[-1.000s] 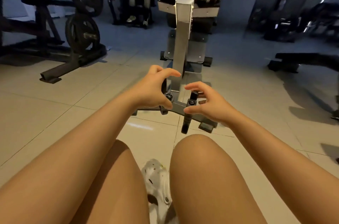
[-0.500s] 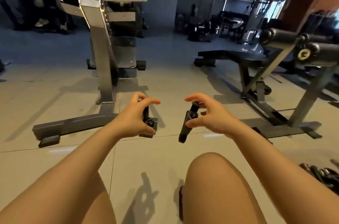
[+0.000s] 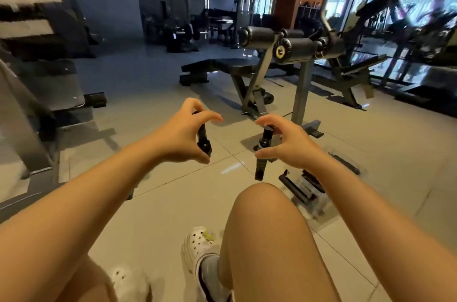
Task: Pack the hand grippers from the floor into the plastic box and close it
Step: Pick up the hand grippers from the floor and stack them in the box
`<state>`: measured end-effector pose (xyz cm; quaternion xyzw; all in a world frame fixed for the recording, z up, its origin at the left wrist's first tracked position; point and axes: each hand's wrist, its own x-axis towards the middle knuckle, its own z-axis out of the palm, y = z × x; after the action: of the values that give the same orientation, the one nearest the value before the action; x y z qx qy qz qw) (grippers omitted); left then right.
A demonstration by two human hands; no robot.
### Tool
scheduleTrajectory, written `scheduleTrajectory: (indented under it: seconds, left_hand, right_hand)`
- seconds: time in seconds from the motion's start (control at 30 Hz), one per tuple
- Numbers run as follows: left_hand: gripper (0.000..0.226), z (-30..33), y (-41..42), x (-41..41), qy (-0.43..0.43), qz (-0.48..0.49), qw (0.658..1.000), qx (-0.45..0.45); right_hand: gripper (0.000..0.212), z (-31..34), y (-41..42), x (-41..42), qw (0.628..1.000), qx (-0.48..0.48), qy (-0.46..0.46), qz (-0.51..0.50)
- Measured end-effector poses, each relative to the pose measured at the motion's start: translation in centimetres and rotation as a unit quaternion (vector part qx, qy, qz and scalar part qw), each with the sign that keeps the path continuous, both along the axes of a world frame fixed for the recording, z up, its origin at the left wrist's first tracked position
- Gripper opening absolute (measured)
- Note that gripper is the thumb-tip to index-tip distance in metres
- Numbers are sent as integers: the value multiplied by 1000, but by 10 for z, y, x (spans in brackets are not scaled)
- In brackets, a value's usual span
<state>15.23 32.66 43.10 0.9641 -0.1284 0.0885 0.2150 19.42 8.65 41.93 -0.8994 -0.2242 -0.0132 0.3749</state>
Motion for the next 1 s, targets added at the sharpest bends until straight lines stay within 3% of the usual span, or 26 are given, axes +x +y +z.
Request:
scheduleTrajectory:
  seconds: [0.2, 0.4, 0.67, 0.8, 1.0]
  left_hand:
    - [79, 2, -33, 15, 14, -33, 997, -66]
    - [79, -29, -81, 67, 46, -81, 993, -73]
    - [78, -63, -172, 136, 113, -186, 972, -86]
    - [78, -92, -231, 168, 132, -218, 966, -32]
    - [79, -133, -280, 209, 168, -212, 963, -16]
  right_hand:
    - [65, 17, -53, -30, 997, 28, 3, -71]
    - [63, 15, -97, -20, 991, -26, 15, -127]
    - [69, -34, -174, 24, 978, -109, 109, -140]
    - [73, -67, -216, 52, 971, -149, 113, -146]
    - [73, -128, -277, 93, 968, -126, 151, -156]
